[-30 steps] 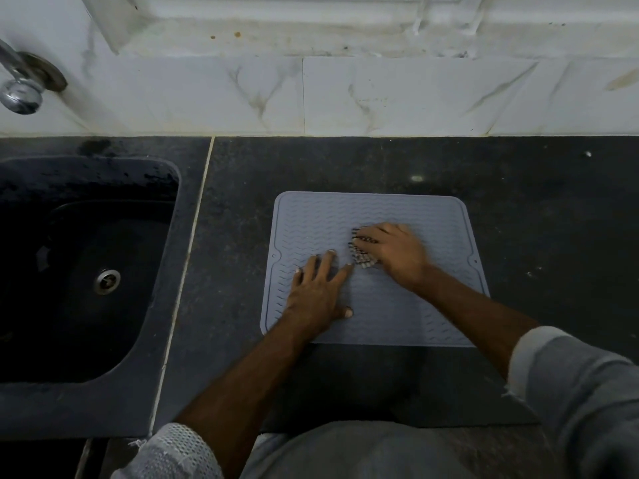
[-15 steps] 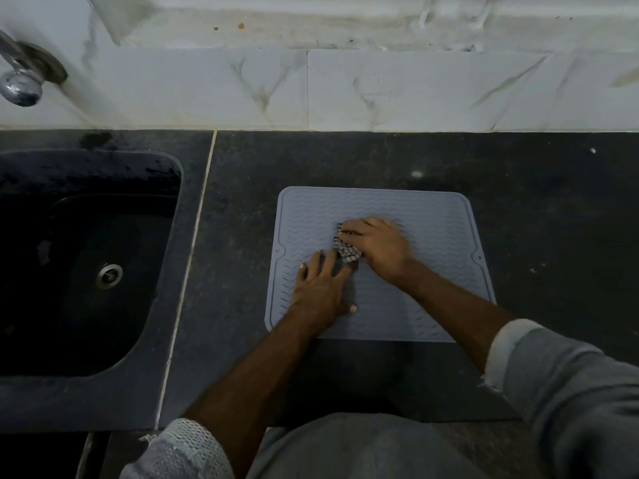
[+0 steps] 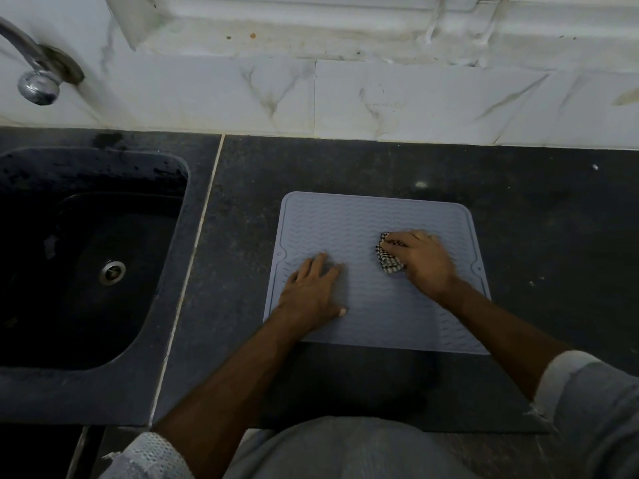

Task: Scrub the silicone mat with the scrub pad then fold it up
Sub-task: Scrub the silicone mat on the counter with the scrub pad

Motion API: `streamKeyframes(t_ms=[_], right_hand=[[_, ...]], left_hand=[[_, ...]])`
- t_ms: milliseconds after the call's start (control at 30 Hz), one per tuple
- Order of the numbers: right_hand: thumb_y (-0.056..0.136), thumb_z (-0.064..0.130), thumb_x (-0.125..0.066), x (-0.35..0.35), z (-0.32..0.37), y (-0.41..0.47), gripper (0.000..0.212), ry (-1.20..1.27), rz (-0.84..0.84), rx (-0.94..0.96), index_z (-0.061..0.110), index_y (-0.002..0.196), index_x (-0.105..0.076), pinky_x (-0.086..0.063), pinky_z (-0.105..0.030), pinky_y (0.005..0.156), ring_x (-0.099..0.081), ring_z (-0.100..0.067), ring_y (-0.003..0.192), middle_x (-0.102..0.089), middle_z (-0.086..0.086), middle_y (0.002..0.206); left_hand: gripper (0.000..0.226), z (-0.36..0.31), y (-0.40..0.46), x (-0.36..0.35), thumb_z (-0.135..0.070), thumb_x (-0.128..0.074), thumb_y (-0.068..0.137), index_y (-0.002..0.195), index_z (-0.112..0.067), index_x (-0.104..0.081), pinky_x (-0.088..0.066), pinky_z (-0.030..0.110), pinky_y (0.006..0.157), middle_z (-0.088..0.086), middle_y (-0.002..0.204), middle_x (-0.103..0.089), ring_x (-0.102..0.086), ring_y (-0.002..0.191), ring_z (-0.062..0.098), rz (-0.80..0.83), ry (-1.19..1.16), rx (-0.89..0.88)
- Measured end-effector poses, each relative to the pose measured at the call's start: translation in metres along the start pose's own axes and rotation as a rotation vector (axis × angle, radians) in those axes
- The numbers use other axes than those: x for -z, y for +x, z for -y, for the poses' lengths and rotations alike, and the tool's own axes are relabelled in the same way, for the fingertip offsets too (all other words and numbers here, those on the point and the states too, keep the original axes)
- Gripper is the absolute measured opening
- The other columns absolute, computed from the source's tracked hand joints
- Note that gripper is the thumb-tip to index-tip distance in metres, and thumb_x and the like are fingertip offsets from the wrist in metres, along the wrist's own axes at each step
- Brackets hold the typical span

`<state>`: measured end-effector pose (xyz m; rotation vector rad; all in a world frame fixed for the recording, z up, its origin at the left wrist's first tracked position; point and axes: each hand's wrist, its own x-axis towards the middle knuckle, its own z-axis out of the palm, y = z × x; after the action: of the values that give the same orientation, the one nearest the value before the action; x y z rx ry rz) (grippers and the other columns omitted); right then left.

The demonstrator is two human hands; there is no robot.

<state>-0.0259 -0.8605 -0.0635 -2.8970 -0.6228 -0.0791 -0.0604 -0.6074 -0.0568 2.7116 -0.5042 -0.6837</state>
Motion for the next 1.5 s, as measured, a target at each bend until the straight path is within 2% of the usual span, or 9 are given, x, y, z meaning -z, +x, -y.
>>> streamKeyframes(t_ms=[167,300,467,700,900,1000,1100,1300,1500], right_hand=[[0.076,0.003,-0.065,0.009,0.018,0.026,0.039,0.101,-0.025,0.027,0.006,0.115,-0.064,-0.047,-0.046,0.087,-0.058,-0.036,0.102,-0.062,-0.017,0.114],[0.078,0.006,-0.063,0.006,0.056,0.061,0.039,0.067,-0.021,0.097,0.012,0.116,-0.063,-0.036,-0.044,0.095,-0.052,-0.035,0.112,-0.058,-0.013,0.123],[0.088,0.016,-0.055,-0.008,0.068,0.074,0.049,-0.113,0.169,0.16,0.026,0.134,-0.047,-0.022,-0.041,0.107,-0.033,-0.027,0.131,-0.04,-0.002,0.145],[0.081,0.022,-0.063,0.008,0.013,0.036,0.046,-0.113,0.199,0.123,0.019,0.126,-0.057,-0.031,-0.046,0.101,-0.045,-0.033,0.122,-0.053,-0.008,0.135],[0.087,0.021,-0.058,0.008,0.052,0.077,0.037,-0.043,0.088,0.105,0.025,0.125,-0.057,-0.029,-0.041,0.101,-0.043,-0.026,0.121,-0.053,0.0,0.133],[0.087,0.018,-0.057,-0.002,0.077,0.09,0.043,-0.083,0.163,0.175,0.025,0.129,-0.053,-0.025,-0.041,0.103,-0.039,-0.026,0.125,-0.047,0.0,0.139],[0.082,0.011,-0.063,-0.006,0.067,0.072,0.054,-0.091,0.189,0.2,0.022,0.133,-0.05,-0.025,-0.042,0.104,-0.038,-0.029,0.127,-0.045,-0.003,0.142],[0.075,0.006,-0.07,0.003,0.019,0.034,0.051,-0.121,0.152,0.172,0.019,0.124,-0.059,-0.036,-0.045,0.096,-0.05,-0.033,0.117,-0.057,-0.006,0.131],[0.079,0.007,-0.064,-0.004,0.06,0.06,0.048,-0.033,0.085,0.174,0.019,0.125,-0.058,-0.03,-0.043,0.099,-0.045,-0.032,0.121,-0.053,-0.005,0.134]], left_hand=[[0.1,0.016,-0.009,0.007,-0.05,-0.071,0.076,0.151,-0.03,-0.008,-0.01,0.052,0.115,0.003,0.159,0.012,0.006,0.145,0.03,0.0,0.059,0.047],[0.106,0.015,-0.009,0.004,-0.051,-0.072,0.074,0.151,-0.031,-0.002,-0.012,0.054,0.114,0.002,0.158,0.014,0.007,0.145,0.03,0.027,0.081,0.063],[0.106,0.016,-0.009,0.005,-0.051,-0.073,0.073,0.151,-0.029,-0.005,-0.017,0.054,0.113,0.003,0.159,0.012,0.005,0.145,0.03,0.029,0.106,0.064],[0.105,0.018,-0.008,0.002,-0.05,-0.073,0.074,0.152,-0.029,-0.005,-0.016,0.054,0.113,0.003,0.159,0.012,0.007,0.145,0.031,0.015,0.101,0.052],[0.107,0.016,-0.004,0.001,-0.05,-0.074,0.072,0.151,-0.029,-0.006,-0.018,0.057,0.111,0.006,0.158,0.011,0.003,0.144,0.033,0.024,0.129,0.071],[0.108,0.015,-0.002,0.002,-0.052,-0.075,0.07,0.151,-0.028,-0.008,-0.02,0.057,0.111,0.006,0.158,0.01,0.002,0.144,0.034,0.023,0.14,0.08],[0.107,0.017,-0.002,0.0,-0.051,-0.076,0.07,0.15,-0.027,-0.009,-0.02,0.057,0.111,0.006,0.158,0.009,0.002,0.144,0.033,0.007,0.138,0.07],[0.107,0.019,-0.002,-0.002,-0.05,-0.076,0.07,0.151,-0.029,-0.009,-0.02,0.057,0.111,0.004,0.158,0.009,0.003,0.144,0.032,-0.007,0.117,0.066],[0.109,0.016,0.0,-0.001,-0.05,-0.077,0.069,0.151,-0.029,-0.007,-0.019,0.058,0.111,0.004,0.158,0.011,0.004,0.144,0.033,0.018,0.121,0.093]])
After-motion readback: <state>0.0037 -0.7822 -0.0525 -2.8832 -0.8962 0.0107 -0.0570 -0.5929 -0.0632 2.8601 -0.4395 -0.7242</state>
